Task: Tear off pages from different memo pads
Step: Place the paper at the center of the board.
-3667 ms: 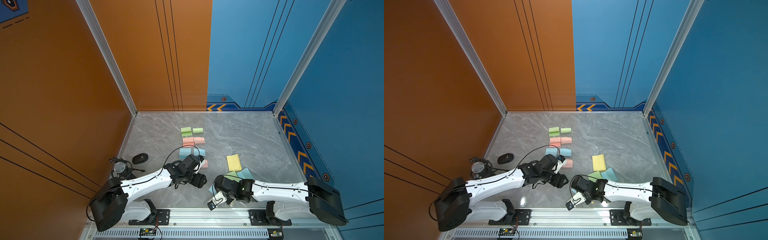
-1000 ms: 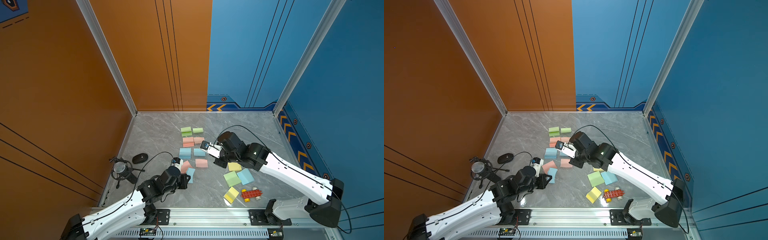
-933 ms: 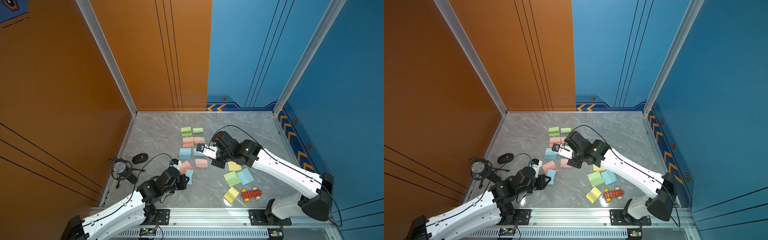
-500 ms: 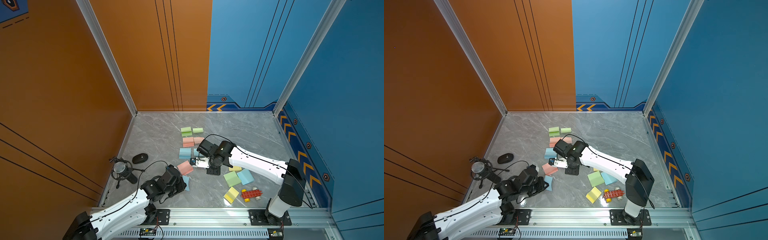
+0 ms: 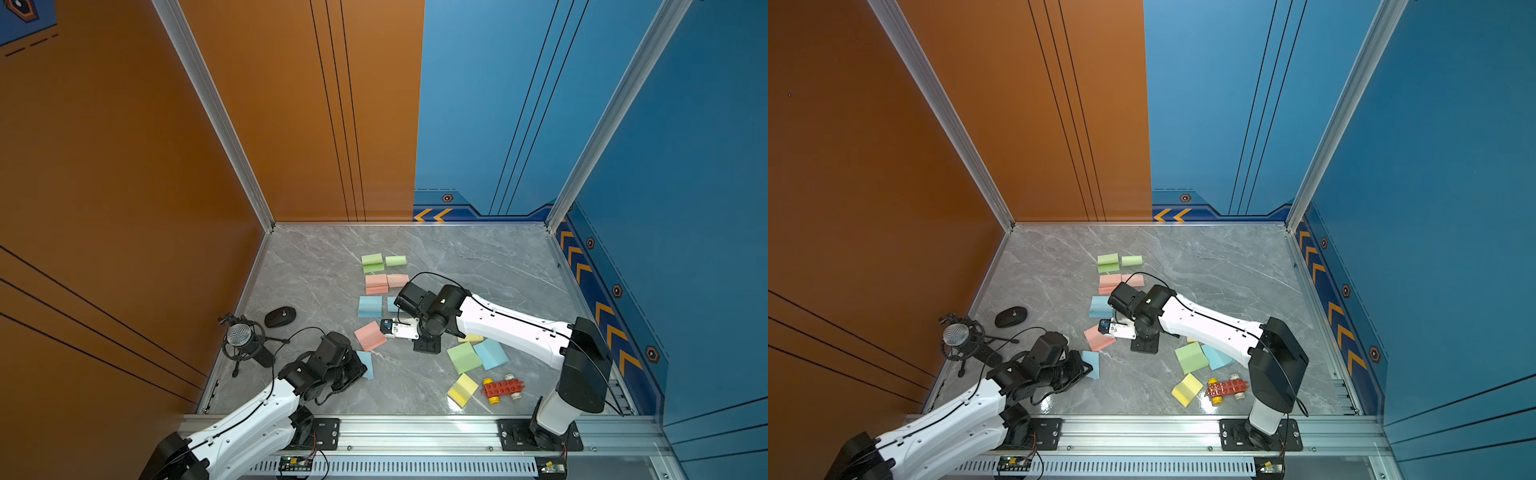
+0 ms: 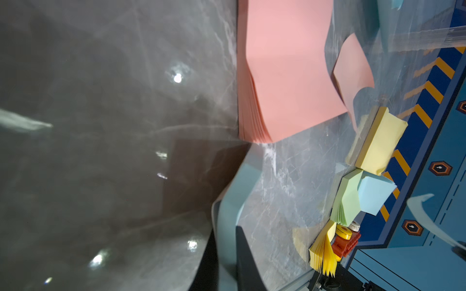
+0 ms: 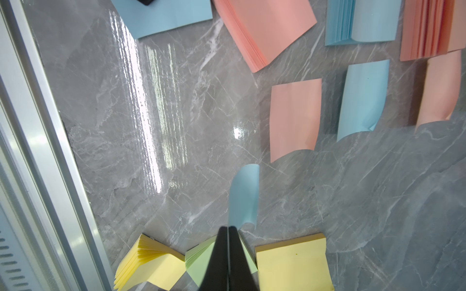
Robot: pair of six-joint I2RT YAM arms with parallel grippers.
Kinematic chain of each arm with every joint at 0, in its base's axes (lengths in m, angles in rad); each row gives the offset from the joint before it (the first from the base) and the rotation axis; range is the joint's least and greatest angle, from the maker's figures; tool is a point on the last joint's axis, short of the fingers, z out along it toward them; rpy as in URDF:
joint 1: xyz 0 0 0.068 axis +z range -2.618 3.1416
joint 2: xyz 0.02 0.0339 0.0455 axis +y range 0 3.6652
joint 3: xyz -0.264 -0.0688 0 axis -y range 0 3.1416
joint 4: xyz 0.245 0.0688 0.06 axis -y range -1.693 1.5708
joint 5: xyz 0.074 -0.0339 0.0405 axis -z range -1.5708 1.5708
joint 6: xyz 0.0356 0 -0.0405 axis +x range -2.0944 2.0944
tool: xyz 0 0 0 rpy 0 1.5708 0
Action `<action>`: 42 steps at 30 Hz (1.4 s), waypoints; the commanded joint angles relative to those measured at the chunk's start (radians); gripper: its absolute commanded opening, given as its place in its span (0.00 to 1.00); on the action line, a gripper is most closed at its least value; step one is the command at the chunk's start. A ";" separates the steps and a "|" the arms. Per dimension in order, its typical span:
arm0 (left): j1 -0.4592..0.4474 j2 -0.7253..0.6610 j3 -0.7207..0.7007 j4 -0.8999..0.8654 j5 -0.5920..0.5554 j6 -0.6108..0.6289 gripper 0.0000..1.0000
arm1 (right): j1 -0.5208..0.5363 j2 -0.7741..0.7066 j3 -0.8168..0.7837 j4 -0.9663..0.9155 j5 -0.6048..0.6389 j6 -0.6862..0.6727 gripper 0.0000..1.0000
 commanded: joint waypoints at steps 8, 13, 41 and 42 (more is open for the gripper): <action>0.095 0.001 0.033 -0.172 -0.064 0.132 0.00 | 0.000 0.080 0.020 -0.020 -0.028 0.013 0.00; 0.101 -0.026 0.040 -0.174 0.031 0.113 0.00 | -0.001 0.129 0.052 -0.032 -0.034 0.016 0.00; 0.034 -0.098 0.069 -0.173 0.119 0.056 0.00 | 0.018 0.338 0.149 -0.026 -0.100 0.011 0.05; 0.035 -0.095 0.070 -0.174 0.120 0.057 0.00 | 0.020 0.334 0.141 -0.026 -0.111 0.011 0.08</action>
